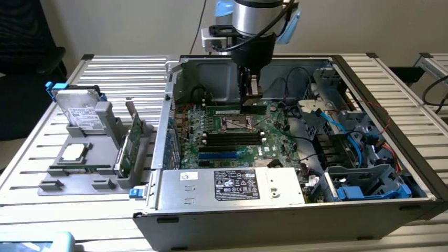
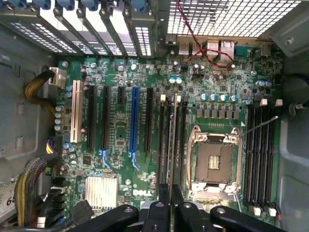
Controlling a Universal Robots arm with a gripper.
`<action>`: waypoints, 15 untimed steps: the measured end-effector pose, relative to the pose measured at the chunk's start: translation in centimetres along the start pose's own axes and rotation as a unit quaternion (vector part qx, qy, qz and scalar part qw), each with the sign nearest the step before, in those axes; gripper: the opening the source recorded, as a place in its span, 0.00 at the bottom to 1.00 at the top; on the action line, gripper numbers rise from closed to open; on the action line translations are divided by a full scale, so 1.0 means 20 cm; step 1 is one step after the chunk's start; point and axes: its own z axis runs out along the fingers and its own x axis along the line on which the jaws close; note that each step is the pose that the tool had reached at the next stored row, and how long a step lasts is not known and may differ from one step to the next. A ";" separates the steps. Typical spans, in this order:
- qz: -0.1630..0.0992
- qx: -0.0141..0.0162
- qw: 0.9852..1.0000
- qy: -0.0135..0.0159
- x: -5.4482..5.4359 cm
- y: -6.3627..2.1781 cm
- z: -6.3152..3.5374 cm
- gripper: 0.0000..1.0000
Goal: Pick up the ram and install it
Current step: 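Insert the ram into the slot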
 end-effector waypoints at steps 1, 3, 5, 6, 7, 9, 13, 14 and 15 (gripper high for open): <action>0.000 0.000 1.000 0.000 -0.01 0.000 0.009 0.13; 0.000 0.000 1.000 0.001 -0.02 -0.001 0.027 0.13; 0.000 0.000 1.000 0.001 -0.03 -0.001 0.045 0.13; 0.000 0.000 1.000 0.001 -0.03 -0.001 0.054 0.13; 0.000 0.000 1.000 0.001 -0.03 -0.001 0.063 0.13; 0.000 0.000 1.000 0.002 -0.03 -0.001 0.081 0.13; 0.000 0.000 1.000 0.002 -0.02 -0.001 0.113 0.13; 0.000 0.000 1.000 0.002 -0.02 0.000 0.119 0.13; 0.000 0.000 1.000 0.002 -0.02 -0.001 0.128 0.13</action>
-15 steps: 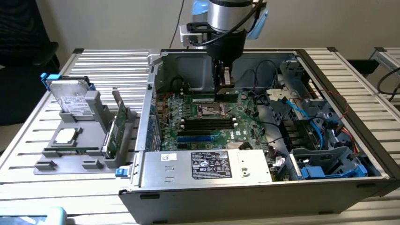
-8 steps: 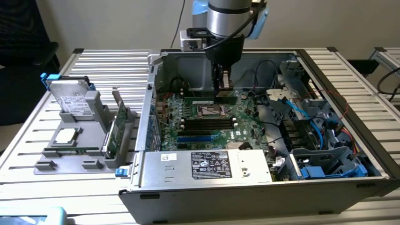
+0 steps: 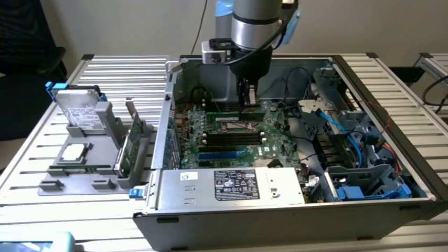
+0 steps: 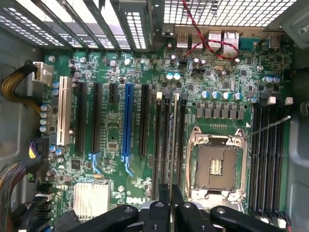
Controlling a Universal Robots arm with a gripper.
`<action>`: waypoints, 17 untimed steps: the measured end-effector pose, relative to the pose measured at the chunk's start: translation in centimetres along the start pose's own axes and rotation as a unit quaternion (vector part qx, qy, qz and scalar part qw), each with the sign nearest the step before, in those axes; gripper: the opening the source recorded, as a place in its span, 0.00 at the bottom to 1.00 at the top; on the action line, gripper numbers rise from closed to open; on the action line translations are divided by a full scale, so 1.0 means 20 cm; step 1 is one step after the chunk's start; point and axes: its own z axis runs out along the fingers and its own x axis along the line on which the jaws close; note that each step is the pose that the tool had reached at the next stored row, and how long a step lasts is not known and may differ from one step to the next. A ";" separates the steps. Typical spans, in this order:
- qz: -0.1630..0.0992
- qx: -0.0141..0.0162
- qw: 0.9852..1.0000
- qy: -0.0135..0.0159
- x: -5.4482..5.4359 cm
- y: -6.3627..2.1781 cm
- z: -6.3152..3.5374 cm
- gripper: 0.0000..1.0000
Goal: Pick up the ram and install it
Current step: 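Insert the ram into the slot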
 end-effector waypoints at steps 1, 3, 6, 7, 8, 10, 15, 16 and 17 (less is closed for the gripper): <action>0.000 0.000 1.000 0.000 0.00 0.000 0.008 0.13; 0.000 0.000 1.000 0.000 0.01 0.000 0.019 0.13; 0.000 0.000 1.000 0.001 0.01 0.000 0.037 0.13; 0.000 0.000 1.000 0.001 0.01 0.000 0.042 0.13; 0.000 0.000 1.000 0.001 0.02 0.000 0.046 0.13; 0.000 0.000 1.000 0.002 0.03 0.000 0.056 0.13; 0.000 0.000 1.000 0.004 0.04 0.001 0.077 0.13; 0.000 0.000 1.000 0.004 0.04 0.001 0.084 0.13; 0.000 0.000 1.000 0.005 0.04 0.000 0.092 0.13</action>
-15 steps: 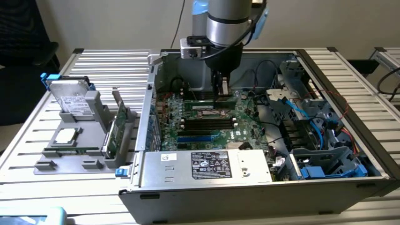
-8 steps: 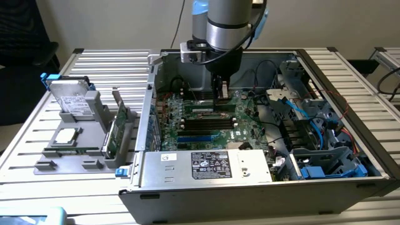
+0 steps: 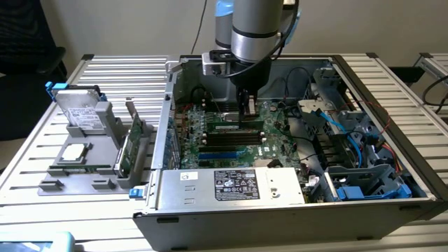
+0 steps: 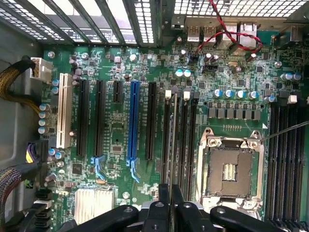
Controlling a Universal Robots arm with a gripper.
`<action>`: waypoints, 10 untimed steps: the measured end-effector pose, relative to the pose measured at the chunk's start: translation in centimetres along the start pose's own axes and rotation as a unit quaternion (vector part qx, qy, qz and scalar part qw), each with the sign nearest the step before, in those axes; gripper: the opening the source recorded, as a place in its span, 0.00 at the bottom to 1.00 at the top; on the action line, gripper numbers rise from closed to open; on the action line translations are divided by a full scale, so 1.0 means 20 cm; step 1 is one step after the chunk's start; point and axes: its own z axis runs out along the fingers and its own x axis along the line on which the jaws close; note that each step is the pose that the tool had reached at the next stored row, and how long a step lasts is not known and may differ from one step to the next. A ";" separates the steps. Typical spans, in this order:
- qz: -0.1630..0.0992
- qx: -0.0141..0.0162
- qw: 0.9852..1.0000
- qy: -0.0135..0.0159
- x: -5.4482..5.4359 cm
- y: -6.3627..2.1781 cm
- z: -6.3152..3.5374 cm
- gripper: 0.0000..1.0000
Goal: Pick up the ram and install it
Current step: 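Insert the ram into the slot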
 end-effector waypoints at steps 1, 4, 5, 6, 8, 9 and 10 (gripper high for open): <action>0.000 0.000 1.000 0.000 0.00 0.000 0.008 0.13; 0.000 0.000 1.000 0.001 0.00 0.000 0.034 0.13; 0.000 0.000 1.000 0.001 0.00 0.000 0.041 0.13; 0.000 0.000 1.000 0.001 0.00 0.000 0.047 0.13; 0.000 0.000 1.000 0.001 0.00 0.000 0.060 0.13; 0.000 0.000 1.000 0.001 0.00 0.000 0.066 0.13; 0.000 0.000 1.000 0.001 0.00 0.000 0.071 0.13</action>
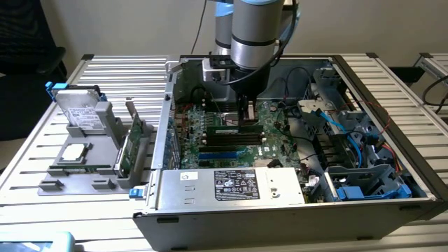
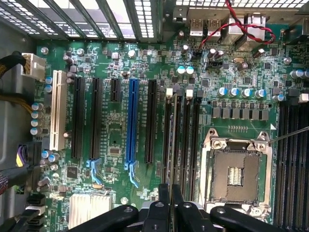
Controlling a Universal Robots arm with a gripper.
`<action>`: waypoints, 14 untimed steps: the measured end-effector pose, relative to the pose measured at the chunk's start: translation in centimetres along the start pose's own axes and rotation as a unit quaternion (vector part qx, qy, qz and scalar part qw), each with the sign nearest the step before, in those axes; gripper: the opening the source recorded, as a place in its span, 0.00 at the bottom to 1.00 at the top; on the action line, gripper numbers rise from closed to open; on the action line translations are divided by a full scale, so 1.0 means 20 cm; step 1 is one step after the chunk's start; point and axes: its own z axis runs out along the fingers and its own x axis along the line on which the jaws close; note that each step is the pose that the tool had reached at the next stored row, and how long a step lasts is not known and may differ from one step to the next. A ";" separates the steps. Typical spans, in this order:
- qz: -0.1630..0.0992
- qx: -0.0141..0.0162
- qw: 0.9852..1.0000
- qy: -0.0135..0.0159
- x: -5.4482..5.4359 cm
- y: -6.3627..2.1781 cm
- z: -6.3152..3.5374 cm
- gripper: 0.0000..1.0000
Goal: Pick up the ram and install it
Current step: 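Insert the ram into the slot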
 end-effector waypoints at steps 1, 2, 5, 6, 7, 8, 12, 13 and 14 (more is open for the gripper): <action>0.000 0.000 1.000 0.000 0.00 0.000 0.005 0.13; 0.000 0.000 1.000 0.000 0.00 0.000 0.010 0.13; 0.000 0.000 1.000 0.001 0.00 0.000 0.021 0.13; 0.000 0.000 1.000 0.001 0.00 0.000 0.023 0.13; 0.000 0.000 1.000 0.001 0.00 0.000 0.025 0.13; 0.000 0.000 1.000 0.001 0.00 0.000 0.026 0.13; 0.000 0.000 1.000 0.001 0.00 0.001 0.029 0.13; 0.000 0.001 1.000 0.001 0.00 0.002 0.030 0.13; 0.000 0.001 1.000 0.001 0.00 0.001 0.031 0.13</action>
